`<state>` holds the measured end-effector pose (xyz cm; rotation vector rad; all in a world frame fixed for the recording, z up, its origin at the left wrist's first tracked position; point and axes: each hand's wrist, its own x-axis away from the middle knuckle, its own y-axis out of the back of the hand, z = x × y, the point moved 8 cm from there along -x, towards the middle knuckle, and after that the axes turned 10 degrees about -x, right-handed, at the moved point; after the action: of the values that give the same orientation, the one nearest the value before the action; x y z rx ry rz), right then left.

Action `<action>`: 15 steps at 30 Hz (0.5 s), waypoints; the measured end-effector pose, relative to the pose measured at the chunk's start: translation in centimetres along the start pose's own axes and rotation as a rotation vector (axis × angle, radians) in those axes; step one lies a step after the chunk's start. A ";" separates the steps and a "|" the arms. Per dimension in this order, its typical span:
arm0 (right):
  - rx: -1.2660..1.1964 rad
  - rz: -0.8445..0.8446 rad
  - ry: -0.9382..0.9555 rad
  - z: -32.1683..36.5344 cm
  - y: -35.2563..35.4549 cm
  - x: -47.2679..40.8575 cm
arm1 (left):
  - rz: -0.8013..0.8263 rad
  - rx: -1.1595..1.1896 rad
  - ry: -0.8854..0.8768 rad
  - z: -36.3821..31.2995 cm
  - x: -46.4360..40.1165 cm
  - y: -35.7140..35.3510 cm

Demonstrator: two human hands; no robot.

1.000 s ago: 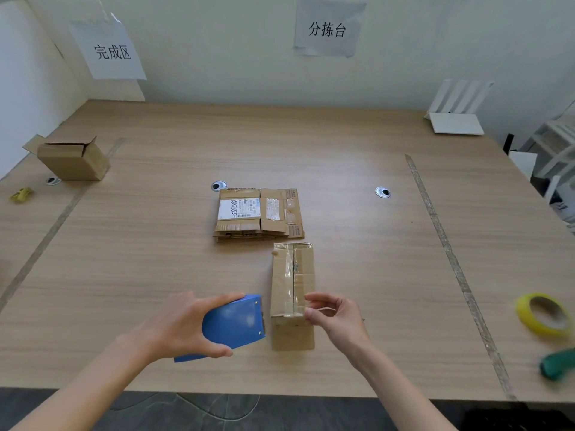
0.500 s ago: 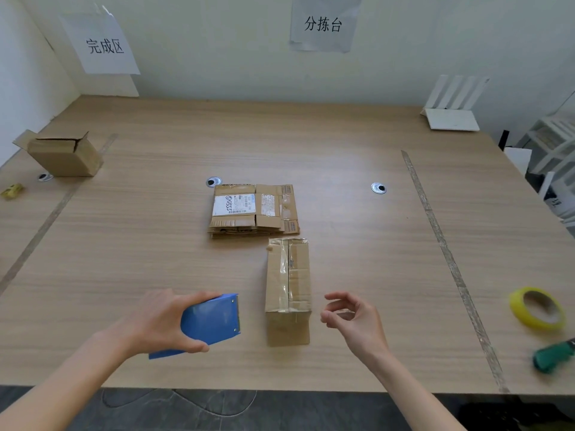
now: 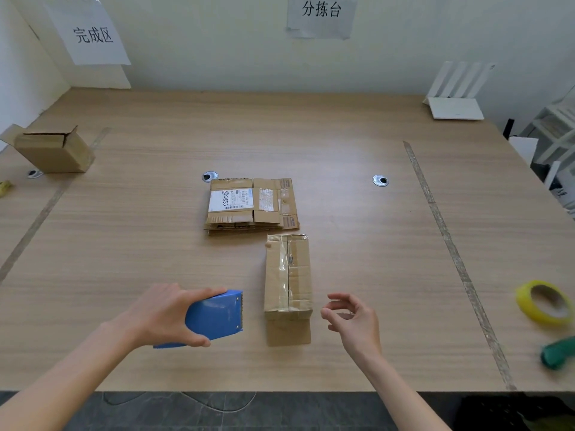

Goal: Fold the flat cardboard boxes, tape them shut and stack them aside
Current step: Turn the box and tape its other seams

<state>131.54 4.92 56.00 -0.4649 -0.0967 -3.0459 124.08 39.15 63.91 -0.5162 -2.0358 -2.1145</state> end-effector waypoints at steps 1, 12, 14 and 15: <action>0.006 -0.002 -0.001 -0.1 0.0 -0.1 | 0.003 -0.006 -0.001 0.1 -0.2 -0.2; -0.020 0.018 -0.151 -2.4 -0.9 -1.7 | 0.044 -0.031 0.017 0.5 -2.6 -2.0; -0.044 0.029 -0.197 -3.0 -1.2 -1.9 | 0.052 -0.026 0.017 0.4 -2.9 -2.5; -0.055 0.028 -0.212 -3.2 -1.4 -2.0 | 0.050 -0.023 0.016 0.3 -3.1 -2.7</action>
<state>132.36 6.17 52.24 -0.7846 -0.0154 -2.9681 126.07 39.26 60.25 -0.5464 -1.9712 -2.1094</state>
